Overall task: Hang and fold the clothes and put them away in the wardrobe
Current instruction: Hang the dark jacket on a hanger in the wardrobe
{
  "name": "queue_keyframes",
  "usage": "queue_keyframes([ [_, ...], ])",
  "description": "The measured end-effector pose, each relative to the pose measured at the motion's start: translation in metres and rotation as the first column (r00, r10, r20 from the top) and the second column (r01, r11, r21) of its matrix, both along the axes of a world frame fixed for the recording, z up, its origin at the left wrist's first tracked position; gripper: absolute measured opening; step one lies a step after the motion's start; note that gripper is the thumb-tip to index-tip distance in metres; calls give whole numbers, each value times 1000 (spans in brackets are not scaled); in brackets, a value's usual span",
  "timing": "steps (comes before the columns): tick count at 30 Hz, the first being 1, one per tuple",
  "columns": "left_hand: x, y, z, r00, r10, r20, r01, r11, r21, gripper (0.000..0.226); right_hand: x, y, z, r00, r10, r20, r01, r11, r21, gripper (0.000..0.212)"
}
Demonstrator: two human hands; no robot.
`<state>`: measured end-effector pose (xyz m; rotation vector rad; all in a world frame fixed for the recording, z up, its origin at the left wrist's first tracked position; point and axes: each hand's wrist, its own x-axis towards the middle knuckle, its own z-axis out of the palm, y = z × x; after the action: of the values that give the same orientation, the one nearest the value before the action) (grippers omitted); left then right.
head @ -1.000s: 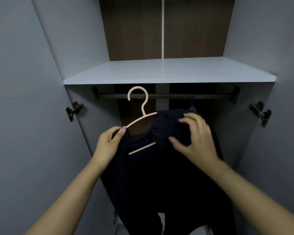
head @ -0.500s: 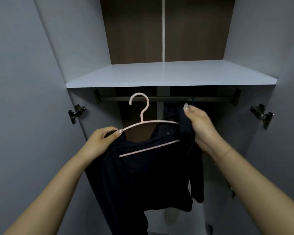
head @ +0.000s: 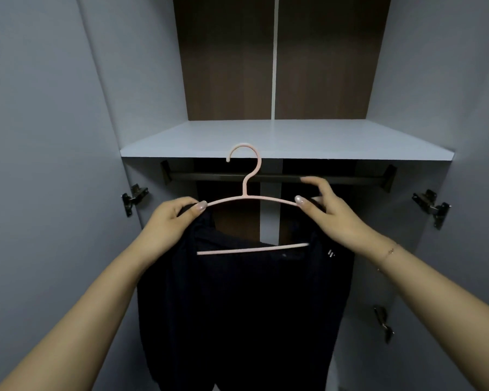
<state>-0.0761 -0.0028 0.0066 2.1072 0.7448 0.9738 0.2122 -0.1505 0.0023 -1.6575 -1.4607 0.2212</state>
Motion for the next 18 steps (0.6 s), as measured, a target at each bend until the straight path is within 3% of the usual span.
queue_keyframes([
  [3,6,11,23,997,71,-9,-69,990,119,23,-13,-4,22,940,-60,336,16,991,132,40],
  [7,21,26,59,994,105,16,-105,957,270,25,-17,3,58,746,-334,576,163,930,329,44],
  [12,50,50,104,996,75,44,-86,910,406,26,-3,13,104,539,-526,658,250,846,471,41],
  [18,107,96,161,994,60,96,-99,869,485,25,39,51,161,506,-580,638,325,814,482,39],
])
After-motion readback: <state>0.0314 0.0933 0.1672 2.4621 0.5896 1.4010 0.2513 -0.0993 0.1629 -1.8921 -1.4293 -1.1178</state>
